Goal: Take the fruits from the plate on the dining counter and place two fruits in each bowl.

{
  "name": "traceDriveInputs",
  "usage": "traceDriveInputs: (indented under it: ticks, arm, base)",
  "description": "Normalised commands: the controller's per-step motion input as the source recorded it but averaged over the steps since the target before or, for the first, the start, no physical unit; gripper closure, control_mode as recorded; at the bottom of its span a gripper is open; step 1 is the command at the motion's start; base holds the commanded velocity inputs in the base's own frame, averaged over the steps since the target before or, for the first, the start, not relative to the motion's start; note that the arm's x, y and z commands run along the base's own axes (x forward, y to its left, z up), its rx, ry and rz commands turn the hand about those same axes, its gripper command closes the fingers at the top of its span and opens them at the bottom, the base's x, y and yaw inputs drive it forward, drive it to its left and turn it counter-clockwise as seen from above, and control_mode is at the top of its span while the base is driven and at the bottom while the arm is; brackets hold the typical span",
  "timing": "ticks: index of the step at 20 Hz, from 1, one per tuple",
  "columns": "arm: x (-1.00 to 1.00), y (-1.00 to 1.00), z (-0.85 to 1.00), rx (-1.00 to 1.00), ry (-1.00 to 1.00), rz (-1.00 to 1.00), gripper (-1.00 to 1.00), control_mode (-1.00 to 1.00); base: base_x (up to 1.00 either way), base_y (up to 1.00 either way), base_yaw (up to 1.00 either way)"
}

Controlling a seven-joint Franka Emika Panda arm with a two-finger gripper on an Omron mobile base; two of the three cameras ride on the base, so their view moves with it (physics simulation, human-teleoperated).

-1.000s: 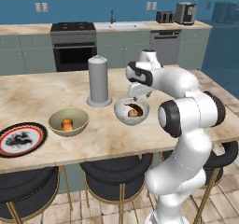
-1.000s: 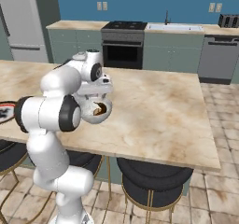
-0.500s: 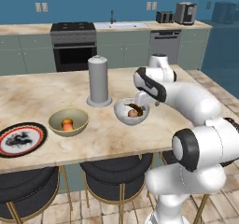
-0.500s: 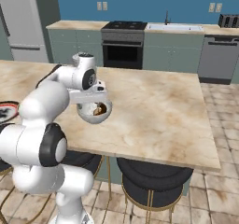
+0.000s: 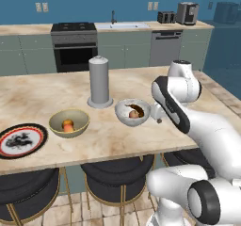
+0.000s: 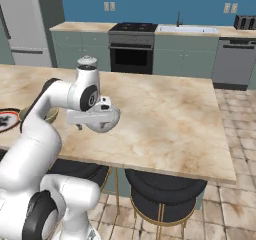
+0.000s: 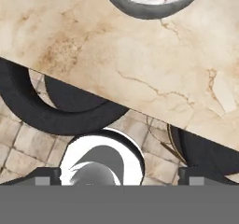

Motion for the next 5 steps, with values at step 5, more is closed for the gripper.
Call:
traceDriveInputs:
  ticks: [5]
  arm:
    - [-1.00, -0.02, 0.72, 0.01, 0.00, 0.00, -1.00, -1.00]
  base:
    - [0.00, 0.00, 0.00]
